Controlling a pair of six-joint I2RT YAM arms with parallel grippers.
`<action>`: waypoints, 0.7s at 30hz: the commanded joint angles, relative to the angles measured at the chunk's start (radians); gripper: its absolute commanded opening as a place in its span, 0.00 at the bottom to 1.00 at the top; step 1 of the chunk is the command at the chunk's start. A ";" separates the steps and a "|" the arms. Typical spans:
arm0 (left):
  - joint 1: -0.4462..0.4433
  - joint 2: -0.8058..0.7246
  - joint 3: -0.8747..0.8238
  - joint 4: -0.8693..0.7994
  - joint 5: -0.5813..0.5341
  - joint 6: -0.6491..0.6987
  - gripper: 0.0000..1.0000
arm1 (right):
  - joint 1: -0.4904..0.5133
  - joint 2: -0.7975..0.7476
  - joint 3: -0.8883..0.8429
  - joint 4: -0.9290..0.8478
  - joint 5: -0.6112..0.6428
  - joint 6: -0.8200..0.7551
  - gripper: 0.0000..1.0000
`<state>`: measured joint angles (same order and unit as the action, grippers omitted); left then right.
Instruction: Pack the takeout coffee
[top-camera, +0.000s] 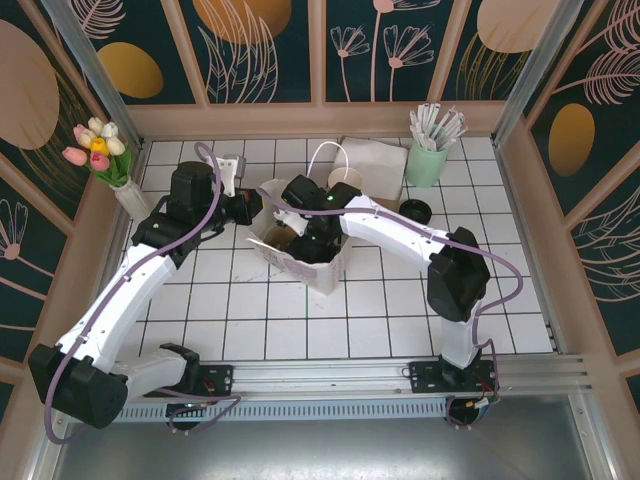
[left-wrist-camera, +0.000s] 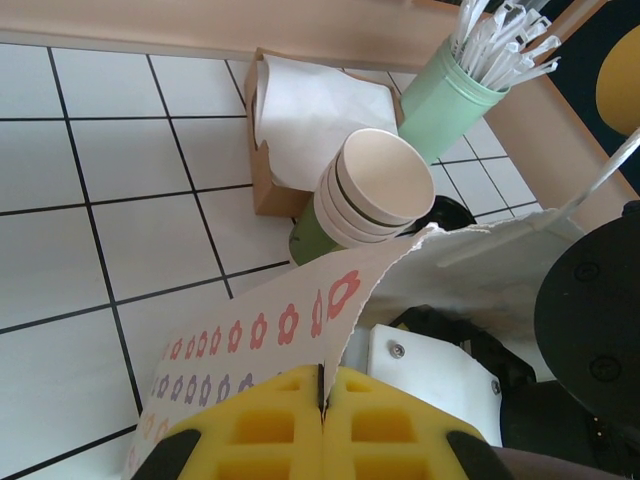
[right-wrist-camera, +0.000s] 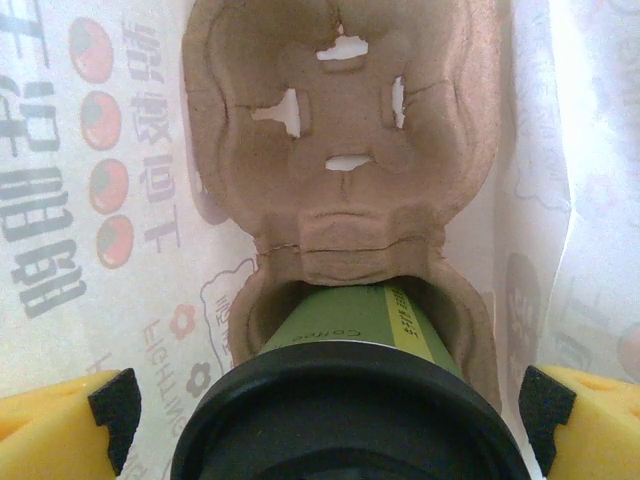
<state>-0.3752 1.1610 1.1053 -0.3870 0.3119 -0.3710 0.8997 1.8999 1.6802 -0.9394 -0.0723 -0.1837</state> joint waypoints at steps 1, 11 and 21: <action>-0.002 -0.018 0.025 -0.010 -0.010 0.002 0.00 | 0.010 -0.058 0.042 0.002 -0.009 -0.025 0.99; -0.002 -0.032 0.018 -0.029 -0.034 0.004 0.00 | 0.012 -0.089 0.046 0.014 -0.021 -0.050 0.99; -0.002 -0.032 0.012 -0.023 -0.038 0.000 0.00 | 0.017 -0.125 0.050 0.015 -0.018 -0.065 0.99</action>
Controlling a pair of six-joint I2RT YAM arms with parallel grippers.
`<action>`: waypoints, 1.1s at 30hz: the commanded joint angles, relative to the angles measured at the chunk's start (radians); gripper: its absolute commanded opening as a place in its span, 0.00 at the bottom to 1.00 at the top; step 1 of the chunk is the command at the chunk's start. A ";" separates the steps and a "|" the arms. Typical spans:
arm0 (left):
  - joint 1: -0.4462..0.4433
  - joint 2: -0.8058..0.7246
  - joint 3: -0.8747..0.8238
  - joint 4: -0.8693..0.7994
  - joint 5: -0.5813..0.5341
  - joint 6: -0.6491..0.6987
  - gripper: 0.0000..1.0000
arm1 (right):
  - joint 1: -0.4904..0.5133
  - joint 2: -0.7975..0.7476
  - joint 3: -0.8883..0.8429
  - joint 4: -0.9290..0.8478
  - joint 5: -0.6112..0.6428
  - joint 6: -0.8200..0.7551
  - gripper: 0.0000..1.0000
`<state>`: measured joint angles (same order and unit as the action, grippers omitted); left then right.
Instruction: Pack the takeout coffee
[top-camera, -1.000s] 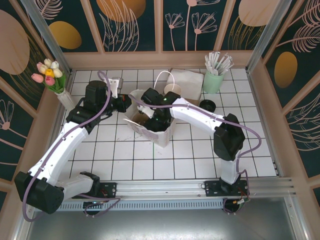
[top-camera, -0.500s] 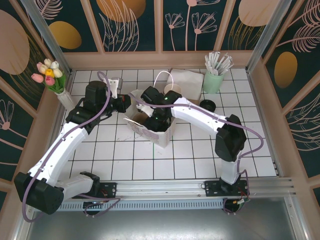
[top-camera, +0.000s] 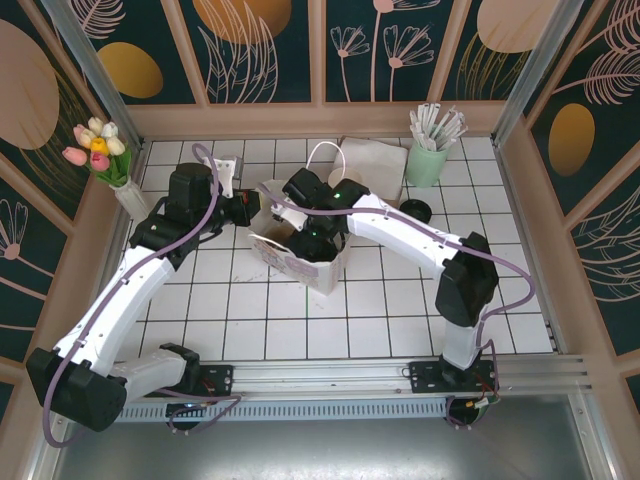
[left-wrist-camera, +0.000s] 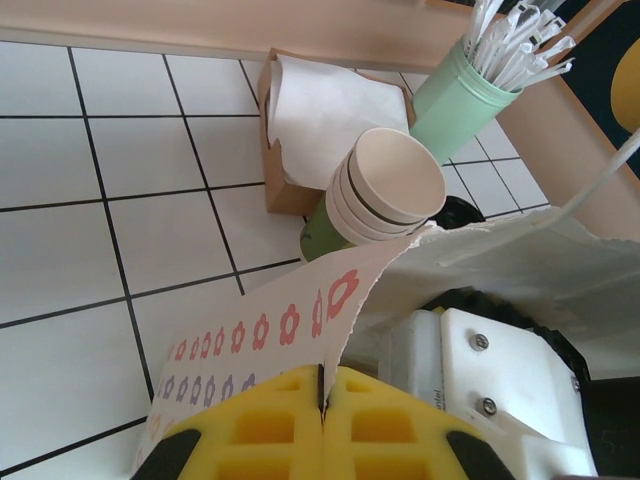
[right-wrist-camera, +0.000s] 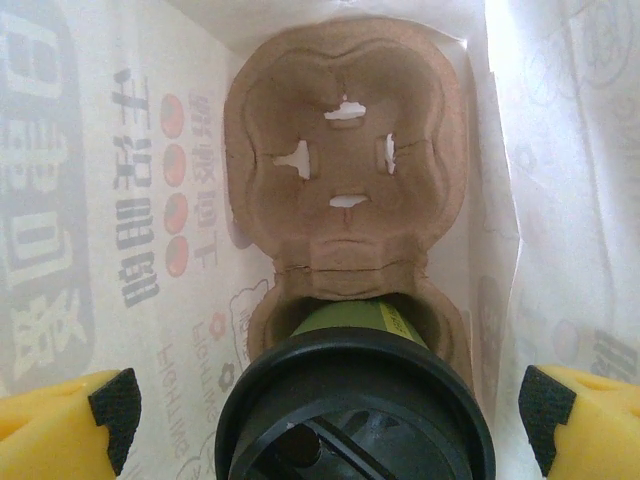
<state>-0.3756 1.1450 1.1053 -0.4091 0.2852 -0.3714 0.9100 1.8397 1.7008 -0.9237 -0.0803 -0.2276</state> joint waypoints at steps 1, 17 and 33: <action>-0.002 -0.016 0.013 0.000 -0.011 0.000 0.00 | 0.007 -0.068 0.029 -0.001 -0.012 -0.024 0.99; -0.002 -0.016 0.006 0.007 -0.046 -0.024 0.00 | 0.011 -0.186 0.040 0.020 -0.039 -0.060 0.99; -0.002 -0.034 -0.020 -0.014 -0.150 -0.222 0.00 | 0.019 -0.436 -0.098 0.412 -0.114 0.087 0.99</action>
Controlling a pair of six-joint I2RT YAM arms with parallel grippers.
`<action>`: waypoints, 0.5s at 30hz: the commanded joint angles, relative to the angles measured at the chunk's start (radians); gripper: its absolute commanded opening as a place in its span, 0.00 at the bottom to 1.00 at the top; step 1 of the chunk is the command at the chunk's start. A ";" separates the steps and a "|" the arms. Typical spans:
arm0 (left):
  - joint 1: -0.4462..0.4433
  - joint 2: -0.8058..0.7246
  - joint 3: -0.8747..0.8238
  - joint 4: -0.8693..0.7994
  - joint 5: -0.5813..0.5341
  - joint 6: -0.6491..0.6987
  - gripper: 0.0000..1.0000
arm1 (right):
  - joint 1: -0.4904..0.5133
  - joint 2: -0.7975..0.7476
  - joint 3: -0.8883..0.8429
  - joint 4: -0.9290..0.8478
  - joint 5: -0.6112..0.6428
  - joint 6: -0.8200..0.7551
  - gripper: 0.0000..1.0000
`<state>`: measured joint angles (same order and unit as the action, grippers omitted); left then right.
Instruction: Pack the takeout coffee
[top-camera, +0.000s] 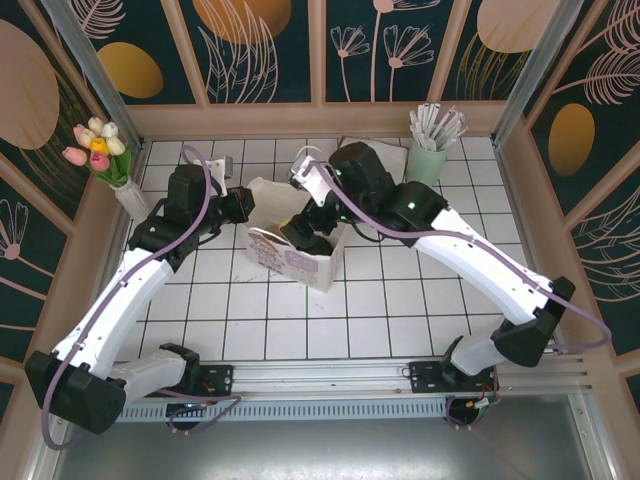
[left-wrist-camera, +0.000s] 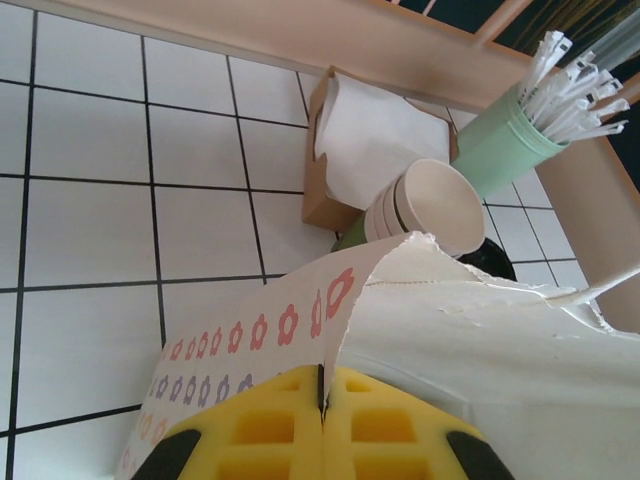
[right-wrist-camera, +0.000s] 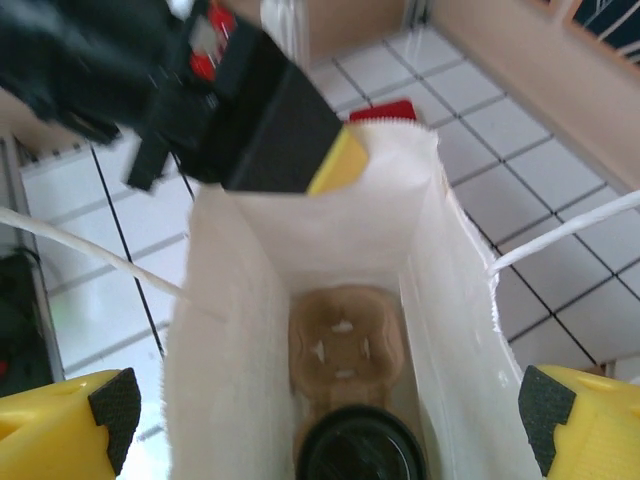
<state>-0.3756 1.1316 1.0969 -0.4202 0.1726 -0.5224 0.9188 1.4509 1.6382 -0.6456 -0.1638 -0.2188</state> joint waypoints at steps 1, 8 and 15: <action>-0.002 -0.024 -0.014 -0.002 -0.044 -0.083 0.00 | 0.012 -0.059 -0.048 0.153 -0.016 0.103 0.99; -0.002 -0.026 -0.024 0.014 -0.056 -0.132 0.00 | 0.013 -0.158 -0.198 0.357 0.112 0.363 0.99; -0.002 -0.026 -0.024 0.017 -0.071 -0.155 0.00 | 0.014 -0.246 -0.284 0.393 0.306 0.642 0.99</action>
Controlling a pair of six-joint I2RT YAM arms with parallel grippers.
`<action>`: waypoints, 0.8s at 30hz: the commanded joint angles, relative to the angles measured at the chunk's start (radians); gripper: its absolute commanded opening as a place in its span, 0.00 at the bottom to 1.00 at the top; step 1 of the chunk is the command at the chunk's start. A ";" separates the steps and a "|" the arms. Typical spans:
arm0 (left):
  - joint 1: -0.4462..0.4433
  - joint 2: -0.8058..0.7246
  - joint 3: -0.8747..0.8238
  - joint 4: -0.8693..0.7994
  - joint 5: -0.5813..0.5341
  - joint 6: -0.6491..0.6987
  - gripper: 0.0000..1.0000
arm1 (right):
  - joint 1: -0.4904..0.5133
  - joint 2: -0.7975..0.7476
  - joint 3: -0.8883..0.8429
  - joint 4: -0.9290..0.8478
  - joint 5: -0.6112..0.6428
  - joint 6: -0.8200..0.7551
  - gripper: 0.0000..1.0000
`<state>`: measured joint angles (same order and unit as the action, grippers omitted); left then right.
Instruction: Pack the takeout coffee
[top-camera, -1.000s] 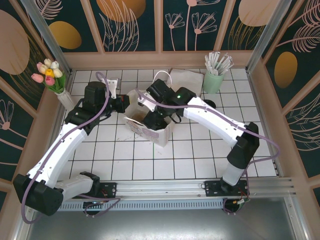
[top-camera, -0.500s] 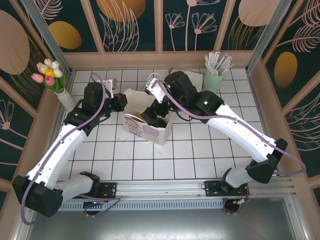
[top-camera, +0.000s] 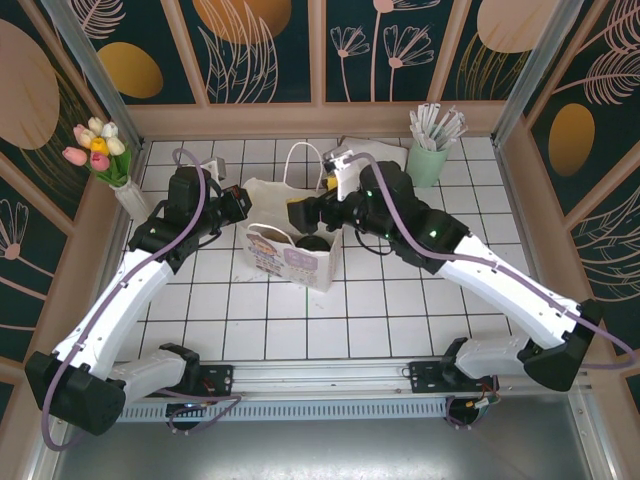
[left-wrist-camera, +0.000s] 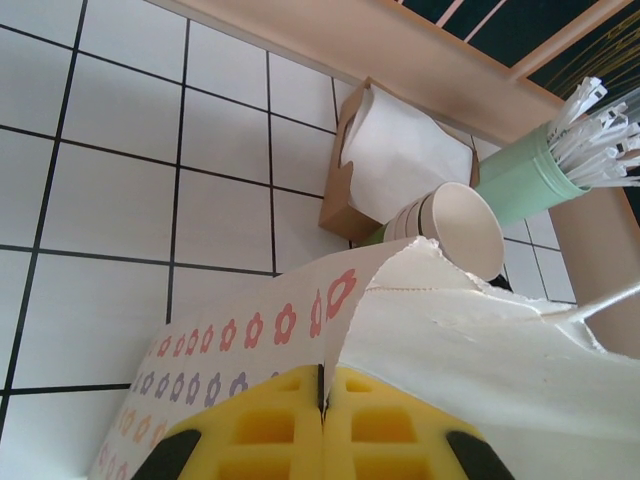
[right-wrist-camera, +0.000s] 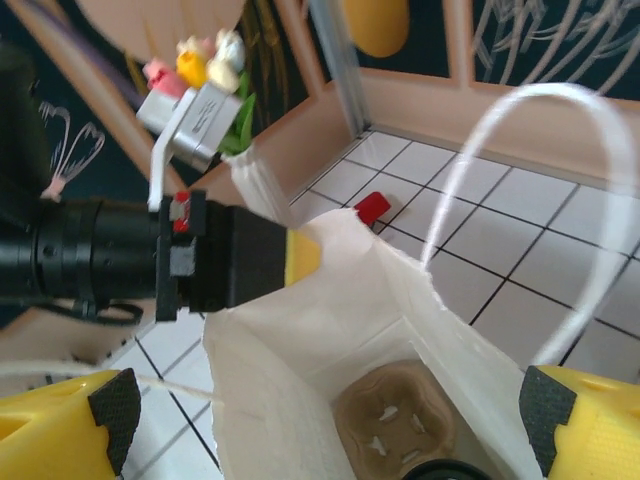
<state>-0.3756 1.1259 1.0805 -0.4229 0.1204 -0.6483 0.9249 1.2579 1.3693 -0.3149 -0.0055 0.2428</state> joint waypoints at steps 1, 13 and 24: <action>-0.002 -0.020 -0.008 0.020 -0.020 -0.031 0.00 | 0.008 -0.064 -0.030 0.031 0.216 0.243 0.99; -0.002 0.006 -0.008 0.032 -0.005 -0.030 0.00 | 0.064 -0.038 -0.110 -0.373 0.307 0.735 0.84; -0.002 0.003 -0.020 0.018 0.106 -0.066 0.09 | 0.018 0.175 0.116 -0.447 0.309 0.525 0.15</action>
<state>-0.3752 1.1332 1.0767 -0.4179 0.1463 -0.6838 0.9726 1.4097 1.3853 -0.7353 0.2939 0.8642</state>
